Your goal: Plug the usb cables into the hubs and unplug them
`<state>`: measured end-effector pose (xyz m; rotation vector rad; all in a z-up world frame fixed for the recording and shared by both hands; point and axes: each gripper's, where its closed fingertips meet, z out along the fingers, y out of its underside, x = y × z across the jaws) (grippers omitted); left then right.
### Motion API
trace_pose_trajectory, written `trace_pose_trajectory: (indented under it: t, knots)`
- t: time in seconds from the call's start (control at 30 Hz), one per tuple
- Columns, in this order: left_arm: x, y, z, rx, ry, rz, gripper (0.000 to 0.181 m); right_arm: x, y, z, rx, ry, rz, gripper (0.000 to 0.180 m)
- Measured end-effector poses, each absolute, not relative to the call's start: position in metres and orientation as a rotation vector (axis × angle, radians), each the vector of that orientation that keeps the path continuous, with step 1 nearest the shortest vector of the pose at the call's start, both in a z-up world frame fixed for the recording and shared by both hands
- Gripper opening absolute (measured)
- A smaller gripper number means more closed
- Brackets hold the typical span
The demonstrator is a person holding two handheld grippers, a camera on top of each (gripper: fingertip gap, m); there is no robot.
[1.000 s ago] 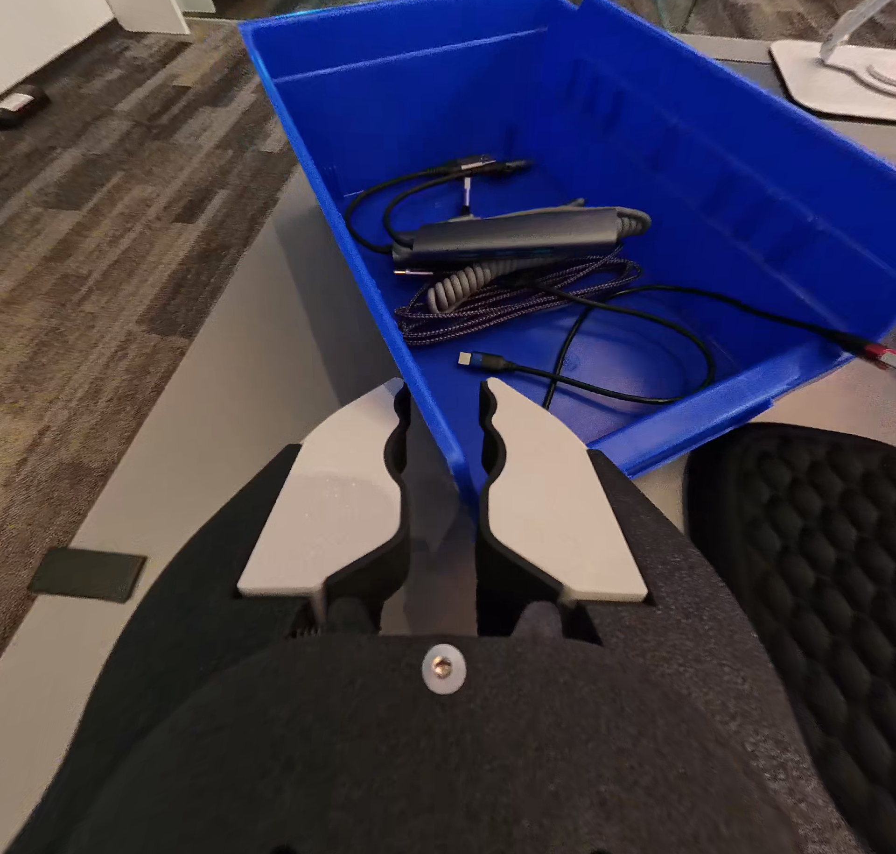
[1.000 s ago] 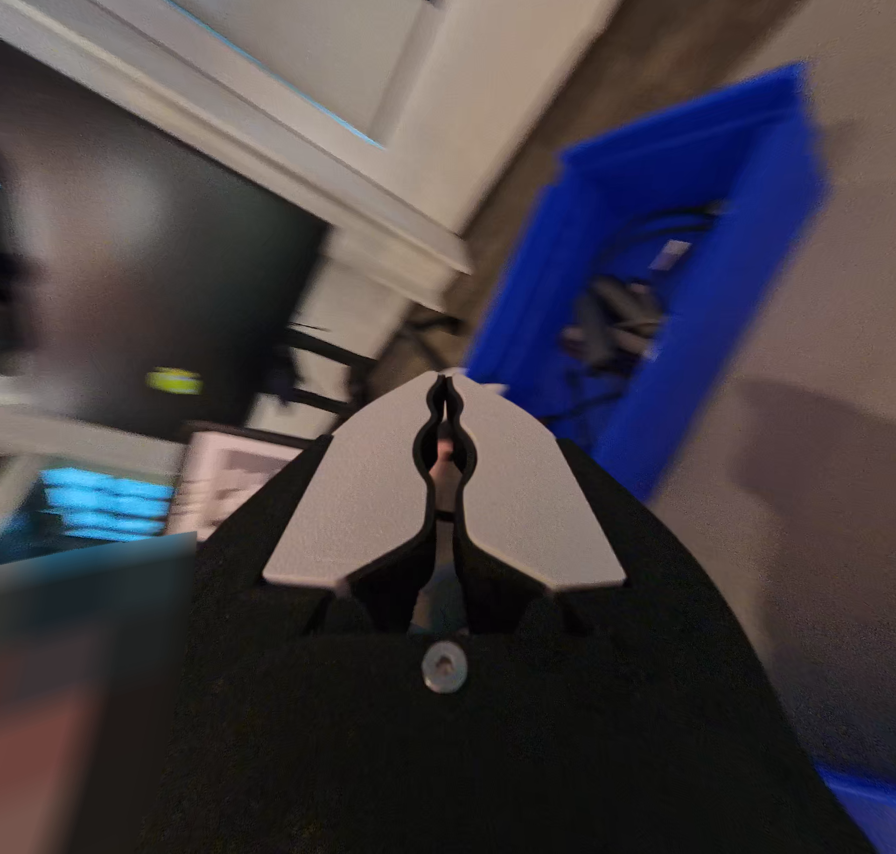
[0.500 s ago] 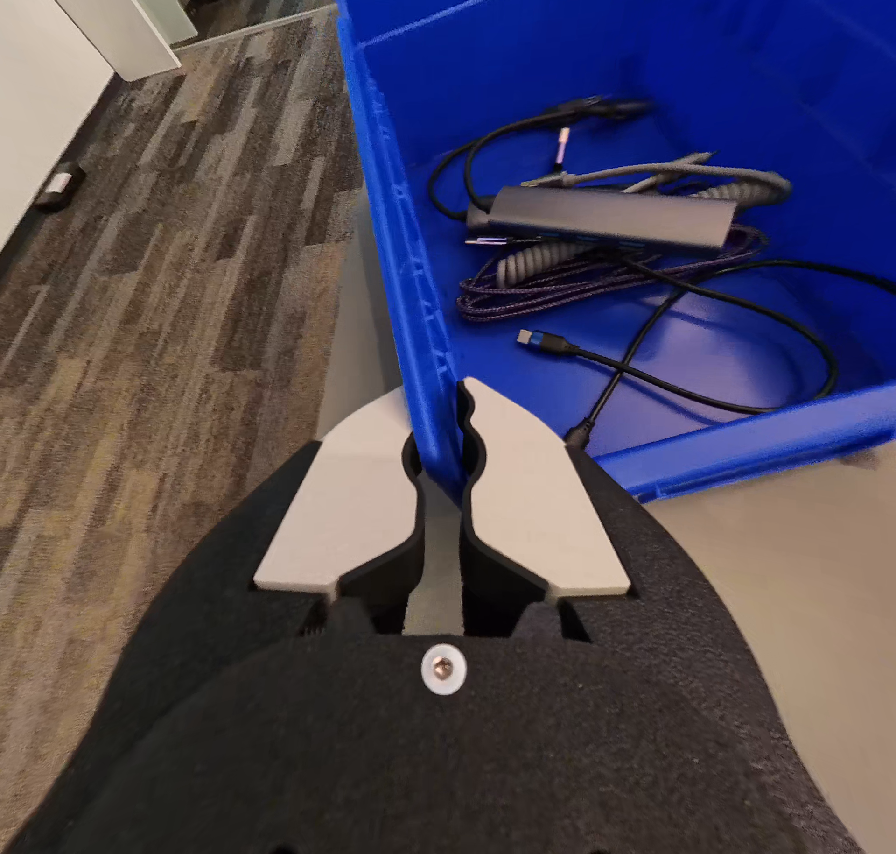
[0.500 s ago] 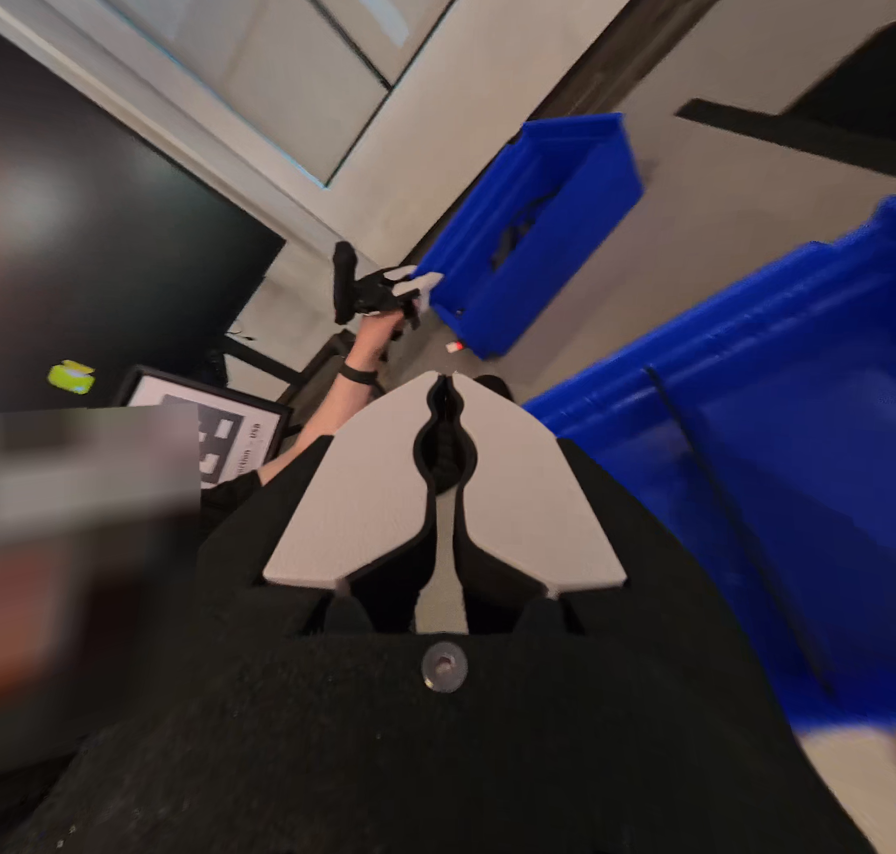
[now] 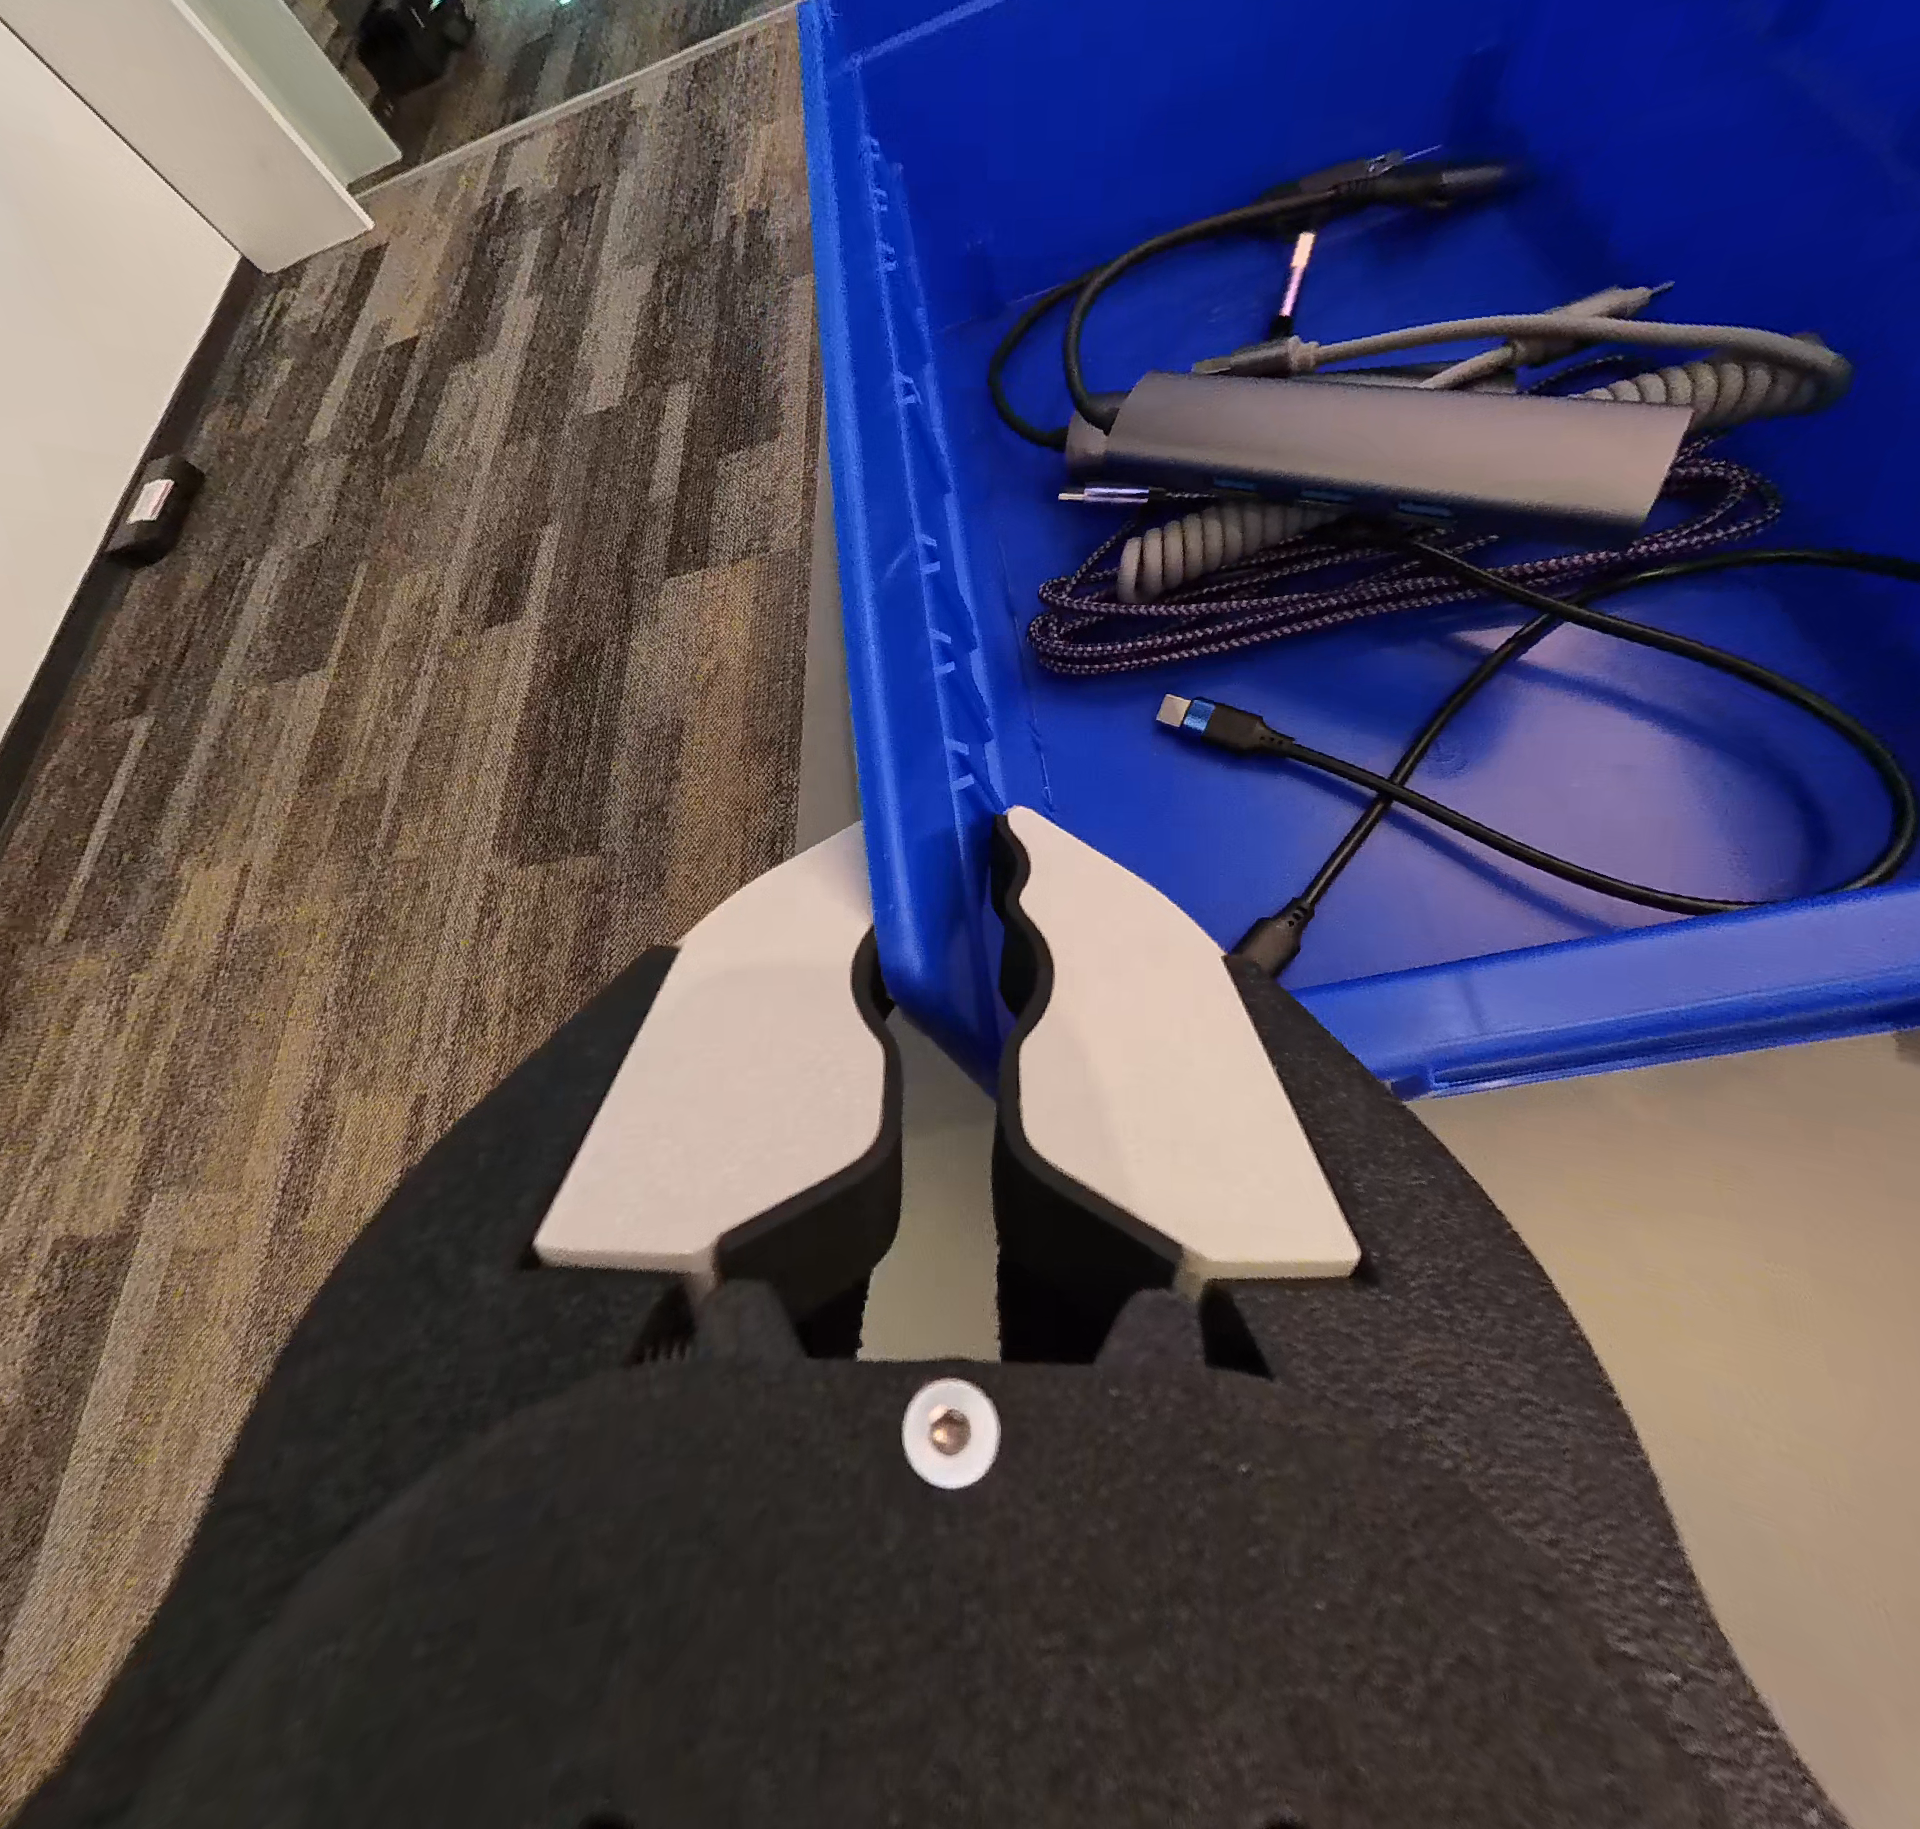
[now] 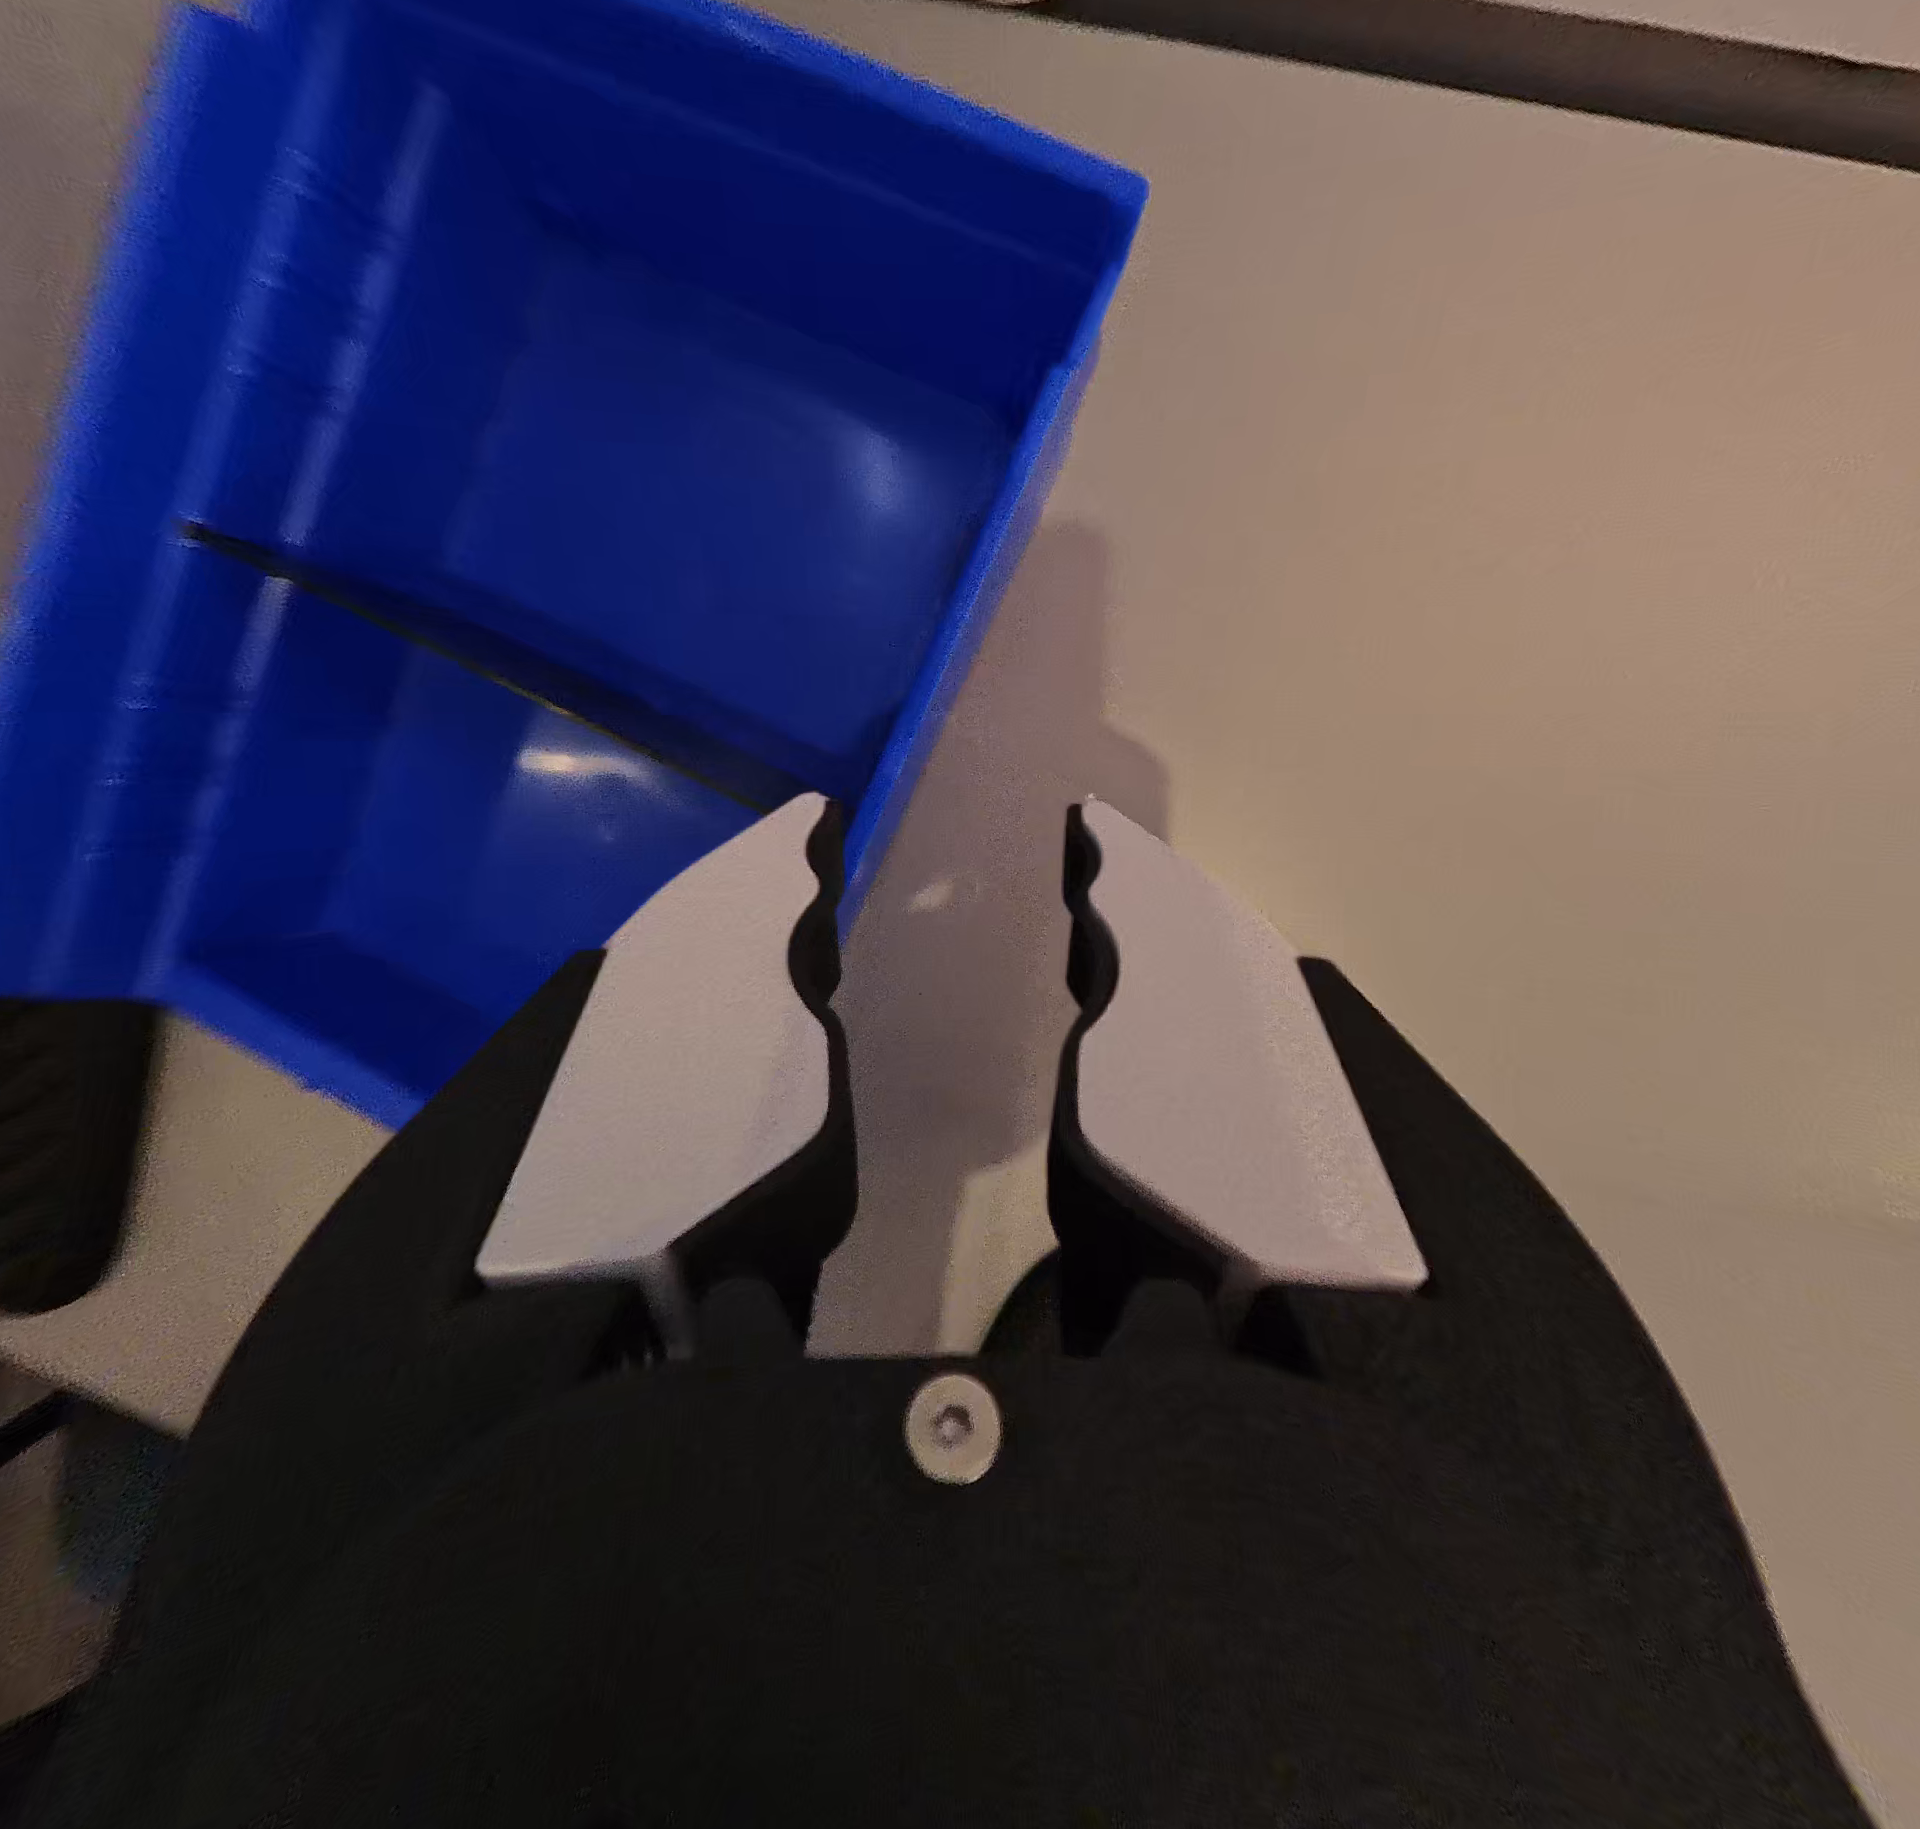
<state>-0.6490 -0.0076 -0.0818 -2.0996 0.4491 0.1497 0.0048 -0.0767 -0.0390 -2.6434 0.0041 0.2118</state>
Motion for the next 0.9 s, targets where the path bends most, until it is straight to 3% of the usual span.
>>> trace_pose_trajectory:
  t: [0.13, 0.4, 0.9]
  knots:
    - [-0.649, -0.006, -0.082, -2.097, 0.454, 0.137, 0.013, -0.006, -0.069, -0.069, -2.717, 0.027, 0.085, 0.052]
    - [-0.646, -0.008, -0.083, -2.091, 0.434, 0.054, 0.008, -0.015, -0.058, -0.103, -2.778, 0.073, 0.019, 0.009]
    - [-0.657, -0.008, -0.084, -2.146, 0.428, -0.053, 0.006, 0.037, -0.074, -0.102, -2.832, 0.053, 0.108, 0.004]
